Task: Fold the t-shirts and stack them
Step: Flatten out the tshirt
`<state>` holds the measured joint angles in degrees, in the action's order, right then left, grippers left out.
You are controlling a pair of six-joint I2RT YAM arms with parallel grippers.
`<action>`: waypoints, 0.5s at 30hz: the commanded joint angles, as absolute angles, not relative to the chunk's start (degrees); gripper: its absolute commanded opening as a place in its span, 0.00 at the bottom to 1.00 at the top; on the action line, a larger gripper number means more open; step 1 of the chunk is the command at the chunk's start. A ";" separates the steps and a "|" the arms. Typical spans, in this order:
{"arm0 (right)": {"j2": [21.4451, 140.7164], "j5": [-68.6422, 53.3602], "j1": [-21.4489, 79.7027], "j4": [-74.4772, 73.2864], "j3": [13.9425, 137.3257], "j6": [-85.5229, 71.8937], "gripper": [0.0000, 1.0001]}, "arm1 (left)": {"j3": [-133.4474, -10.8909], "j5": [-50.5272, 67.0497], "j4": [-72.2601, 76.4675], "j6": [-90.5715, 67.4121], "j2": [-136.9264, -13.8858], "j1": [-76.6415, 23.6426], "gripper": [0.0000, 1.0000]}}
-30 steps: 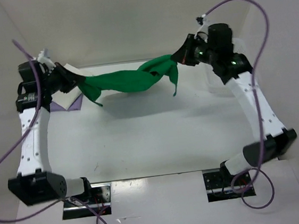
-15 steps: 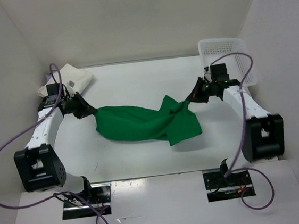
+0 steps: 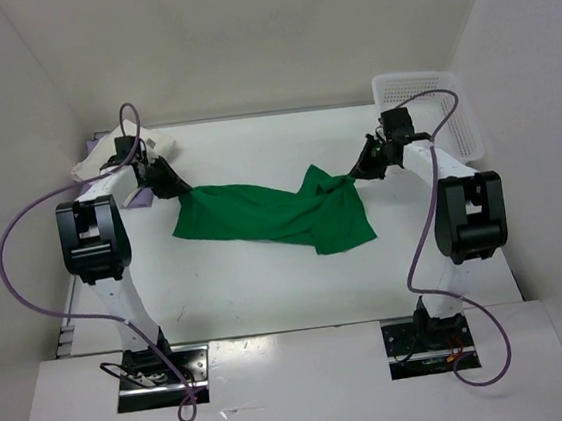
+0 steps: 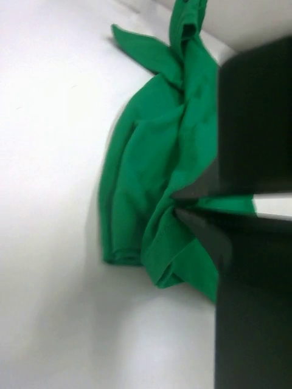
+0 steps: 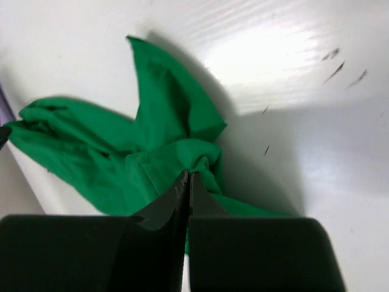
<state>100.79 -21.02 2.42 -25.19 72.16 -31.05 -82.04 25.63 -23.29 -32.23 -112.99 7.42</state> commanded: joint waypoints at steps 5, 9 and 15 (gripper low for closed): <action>105.83 -16.88 2.29 -23.99 78.93 -32.17 0.31 | -85.00 22.42 -17.76 -35.86 -112.87 6.59 0.84; 96.10 -14.85 2.29 -22.85 74.19 -32.17 0.35 | -76.43 15.91 -15.14 -35.24 -97.97 8.69 1.00; 82.47 -13.20 5.09 -21.09 62.33 -33.57 0.10 | -58.13 16.17 -13.28 -38.40 -80.53 9.76 0.43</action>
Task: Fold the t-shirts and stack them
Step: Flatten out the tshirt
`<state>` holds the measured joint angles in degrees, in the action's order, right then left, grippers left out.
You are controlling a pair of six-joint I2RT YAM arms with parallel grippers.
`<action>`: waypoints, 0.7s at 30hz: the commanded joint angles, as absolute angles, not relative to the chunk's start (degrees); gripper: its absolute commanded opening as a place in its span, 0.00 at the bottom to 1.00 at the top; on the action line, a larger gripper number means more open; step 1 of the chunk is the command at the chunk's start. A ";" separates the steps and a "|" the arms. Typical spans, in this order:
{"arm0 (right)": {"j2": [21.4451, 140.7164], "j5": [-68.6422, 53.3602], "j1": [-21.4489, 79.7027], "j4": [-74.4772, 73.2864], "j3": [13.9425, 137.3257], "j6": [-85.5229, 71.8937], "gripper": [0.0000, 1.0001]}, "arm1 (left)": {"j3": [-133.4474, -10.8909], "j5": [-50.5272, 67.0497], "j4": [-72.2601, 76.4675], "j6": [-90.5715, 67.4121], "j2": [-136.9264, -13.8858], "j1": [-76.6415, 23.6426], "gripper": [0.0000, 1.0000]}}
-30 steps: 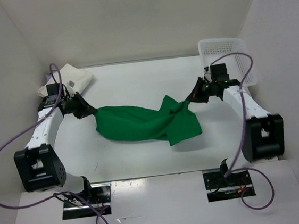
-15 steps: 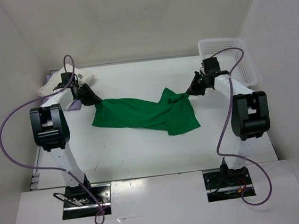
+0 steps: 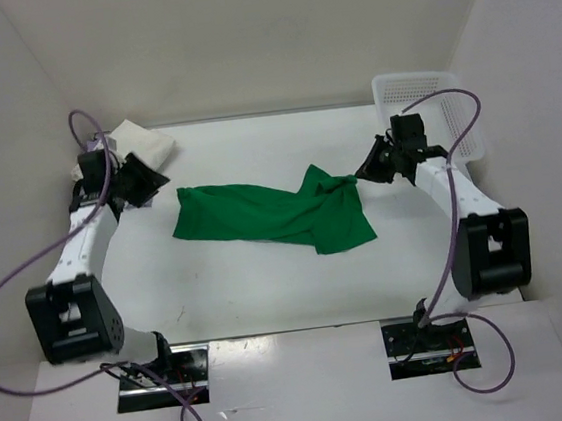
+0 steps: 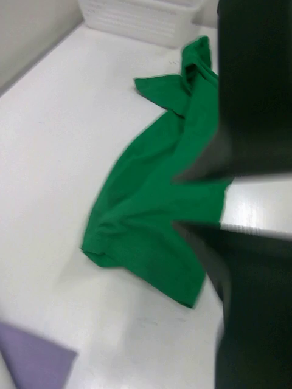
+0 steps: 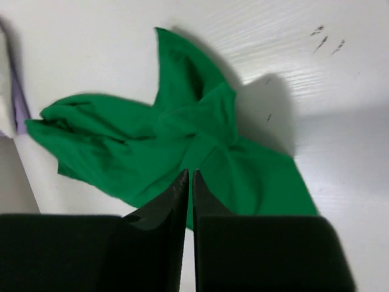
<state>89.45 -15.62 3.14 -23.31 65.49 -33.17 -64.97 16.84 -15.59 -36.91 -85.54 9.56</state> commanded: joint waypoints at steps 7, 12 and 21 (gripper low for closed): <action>71.38 -13.89 8.52 -21.62 53.70 -35.51 0.08 | -39.65 9.68 -8.46 -52.52 -75.14 10.28 0.20; 71.37 -14.67 9.32 -23.47 53.18 -34.80 0.10 | -36.21 8.28 -3.16 -58.45 -78.31 10.28 0.42; 69.09 -15.82 9.32 -23.47 50.81 -34.19 0.17 | -36.22 4.39 1.49 -62.48 -87.44 10.28 0.55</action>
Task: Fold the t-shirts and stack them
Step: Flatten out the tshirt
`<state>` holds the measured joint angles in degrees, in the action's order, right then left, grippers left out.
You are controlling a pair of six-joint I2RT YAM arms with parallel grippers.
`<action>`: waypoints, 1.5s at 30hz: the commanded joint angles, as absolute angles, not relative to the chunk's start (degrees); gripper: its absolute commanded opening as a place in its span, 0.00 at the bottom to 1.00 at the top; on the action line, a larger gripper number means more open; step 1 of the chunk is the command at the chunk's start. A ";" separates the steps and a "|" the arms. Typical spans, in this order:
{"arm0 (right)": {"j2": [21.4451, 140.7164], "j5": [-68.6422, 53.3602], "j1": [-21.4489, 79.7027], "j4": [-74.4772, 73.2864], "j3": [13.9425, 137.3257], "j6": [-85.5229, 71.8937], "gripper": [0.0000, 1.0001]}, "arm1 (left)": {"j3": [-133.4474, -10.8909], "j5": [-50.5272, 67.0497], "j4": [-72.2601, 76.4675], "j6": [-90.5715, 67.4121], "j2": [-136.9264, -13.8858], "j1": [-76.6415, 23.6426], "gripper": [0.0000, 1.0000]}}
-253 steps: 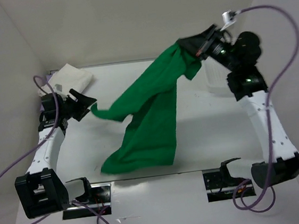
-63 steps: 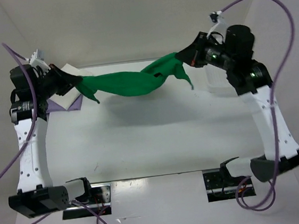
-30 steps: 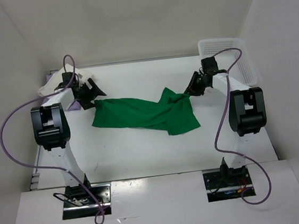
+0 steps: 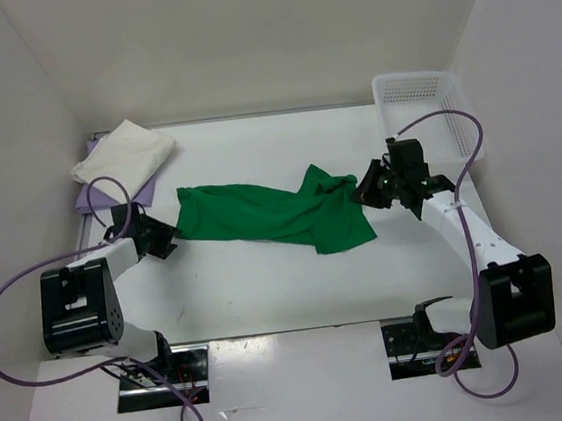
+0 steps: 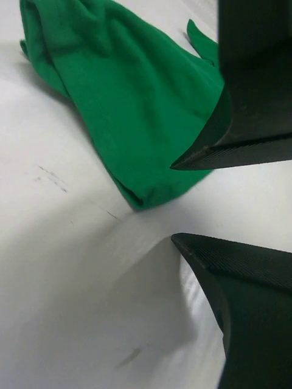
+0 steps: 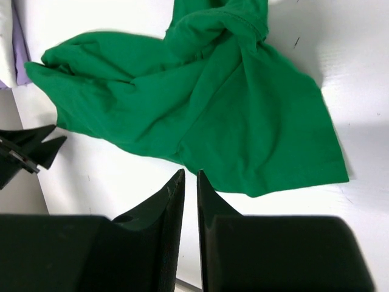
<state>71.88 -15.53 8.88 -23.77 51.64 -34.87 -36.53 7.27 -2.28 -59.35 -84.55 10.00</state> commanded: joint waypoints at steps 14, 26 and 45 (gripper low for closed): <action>70.22 -10.05 9.32 -25.83 49.66 -35.50 0.34 | -39.54 5.35 6.33 -62.15 -91.14 10.28 0.09; 73.21 -3.88 7.47 -22.85 37.62 -48.41 0.44 | -47.10 7.63 1.14 -51.51 -82.00 11.69 0.00; 79.70 -0.53 9.40 -19.51 35.51 -49.66 0.41 | -49.31 13.45 4.92 -51.59 -89.65 12.48 0.00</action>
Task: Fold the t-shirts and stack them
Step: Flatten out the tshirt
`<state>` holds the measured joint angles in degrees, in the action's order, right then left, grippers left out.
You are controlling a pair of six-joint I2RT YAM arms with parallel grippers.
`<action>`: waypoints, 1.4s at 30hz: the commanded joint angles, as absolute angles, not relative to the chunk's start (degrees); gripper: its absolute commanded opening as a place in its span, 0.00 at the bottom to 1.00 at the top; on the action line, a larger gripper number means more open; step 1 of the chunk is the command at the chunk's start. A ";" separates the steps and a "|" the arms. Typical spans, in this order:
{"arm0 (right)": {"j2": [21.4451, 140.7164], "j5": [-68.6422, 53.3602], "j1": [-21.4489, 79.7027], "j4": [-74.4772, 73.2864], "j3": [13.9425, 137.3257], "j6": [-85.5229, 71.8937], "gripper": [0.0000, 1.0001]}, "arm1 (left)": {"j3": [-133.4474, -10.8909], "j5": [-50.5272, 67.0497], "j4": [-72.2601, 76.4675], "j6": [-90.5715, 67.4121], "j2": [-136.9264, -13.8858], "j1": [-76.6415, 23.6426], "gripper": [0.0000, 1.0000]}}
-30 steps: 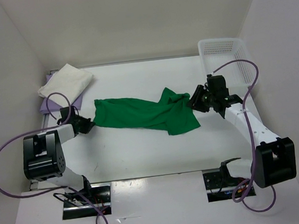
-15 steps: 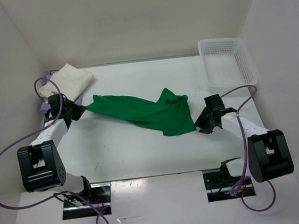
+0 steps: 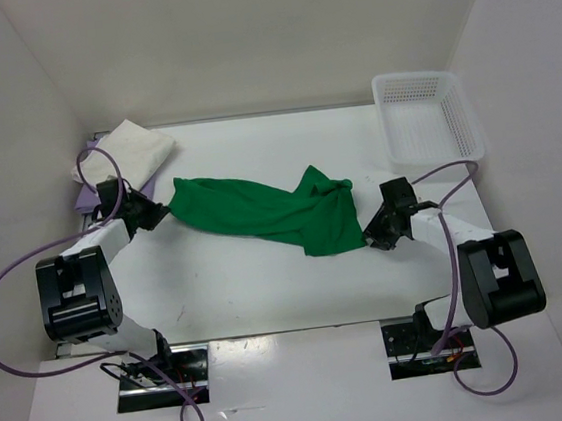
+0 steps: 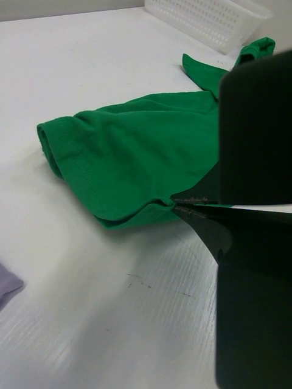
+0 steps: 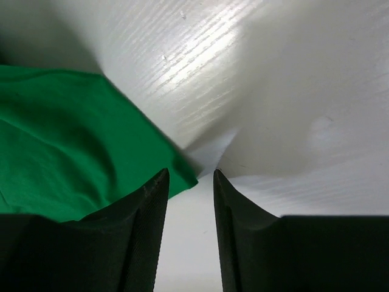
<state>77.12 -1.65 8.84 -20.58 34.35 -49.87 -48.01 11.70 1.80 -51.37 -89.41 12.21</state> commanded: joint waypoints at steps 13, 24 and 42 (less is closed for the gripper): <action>83.23 -1.76 9.40 -20.57 38.14 -48.61 0.16 | -48.78 13.45 5.45 -52.12 -89.12 12.48 0.00; 71.47 0.09 11.16 -30.02 47.44 -47.82 0.00 | -53.07 9.24 0.37 -46.42 -88.51 8.37 0.00; 78.99 5.45 12.21 -50.19 137.25 -32.96 0.00 | -99.36 19.60 -15.37 -53.35 -71.29 15.12 0.00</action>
